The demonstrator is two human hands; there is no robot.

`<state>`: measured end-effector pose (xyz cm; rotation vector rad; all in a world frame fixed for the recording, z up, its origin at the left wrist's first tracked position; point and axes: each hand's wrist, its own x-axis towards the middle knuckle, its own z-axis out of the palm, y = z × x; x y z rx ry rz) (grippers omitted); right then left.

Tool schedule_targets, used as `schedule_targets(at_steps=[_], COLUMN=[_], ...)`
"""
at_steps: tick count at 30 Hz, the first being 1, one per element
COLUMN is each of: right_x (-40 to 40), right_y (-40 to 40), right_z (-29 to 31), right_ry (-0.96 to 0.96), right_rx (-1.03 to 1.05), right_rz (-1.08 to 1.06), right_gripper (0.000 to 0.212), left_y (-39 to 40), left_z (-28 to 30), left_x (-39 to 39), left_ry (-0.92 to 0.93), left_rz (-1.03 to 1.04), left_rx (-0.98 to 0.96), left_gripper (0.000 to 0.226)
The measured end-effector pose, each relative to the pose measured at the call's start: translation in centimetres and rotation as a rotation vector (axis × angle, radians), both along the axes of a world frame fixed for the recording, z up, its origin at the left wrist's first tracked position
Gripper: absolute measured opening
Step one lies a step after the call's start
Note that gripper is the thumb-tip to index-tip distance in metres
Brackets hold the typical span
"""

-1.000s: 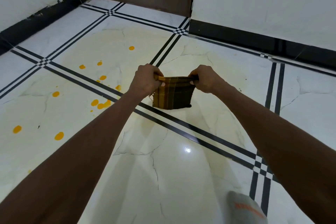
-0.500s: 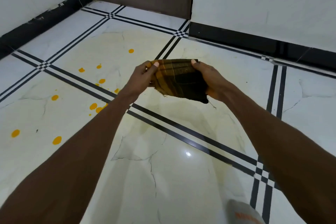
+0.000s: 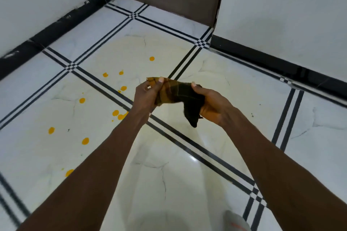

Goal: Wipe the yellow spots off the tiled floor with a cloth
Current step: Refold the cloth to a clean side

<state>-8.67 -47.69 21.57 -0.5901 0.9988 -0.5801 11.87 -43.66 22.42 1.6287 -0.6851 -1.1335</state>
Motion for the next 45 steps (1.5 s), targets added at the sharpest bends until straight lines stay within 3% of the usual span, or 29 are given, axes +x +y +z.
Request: schedule_targets(at_steps=[5,11,17,22,30,37,45], right_x=[2.3,7.2,14.3,20.6,29.7,36.8,40.9], right_y=[0.9,5.5,13.9,18.2,20.5,21.6,22.8], right_z=[15.7,33.8,45.4,49.4,44.4,33.2,19.0], right_ry=[-0.028,-0.078,-0.109,-0.134,-0.043,0.185,0.305], right_rx=[-0.079,0.004,0.048,0.019,-0.003,-0.115,-0.007], right_rz=[0.069,0.014,-0.068,-0.064,-0.048,0.031,-0.099], right_gripper=[0.032,0.031,0.034,0.035,0.035,0.044,0.036], left_y=[2.4,8.1,16.0,19.5,22.5,23.8,24.7], left_z=[15.2,32.3,43.5,48.2,42.4,31.4,17.8], left_x=[2.1,7.0,13.6,20.1,31.0,39.4,44.9], left_ry=[0.009,0.072,0.088,0.058,-0.106,-0.169,-0.148], left_rz=[0.030,0.059,0.020,-0.016,-0.049,-0.130,-0.291], left_rx=[-0.005,0.019,0.106,0.120,0.270,0.317,0.464], left_gripper=[0.028,0.032,0.029,0.027,0.025,0.014,0.014])
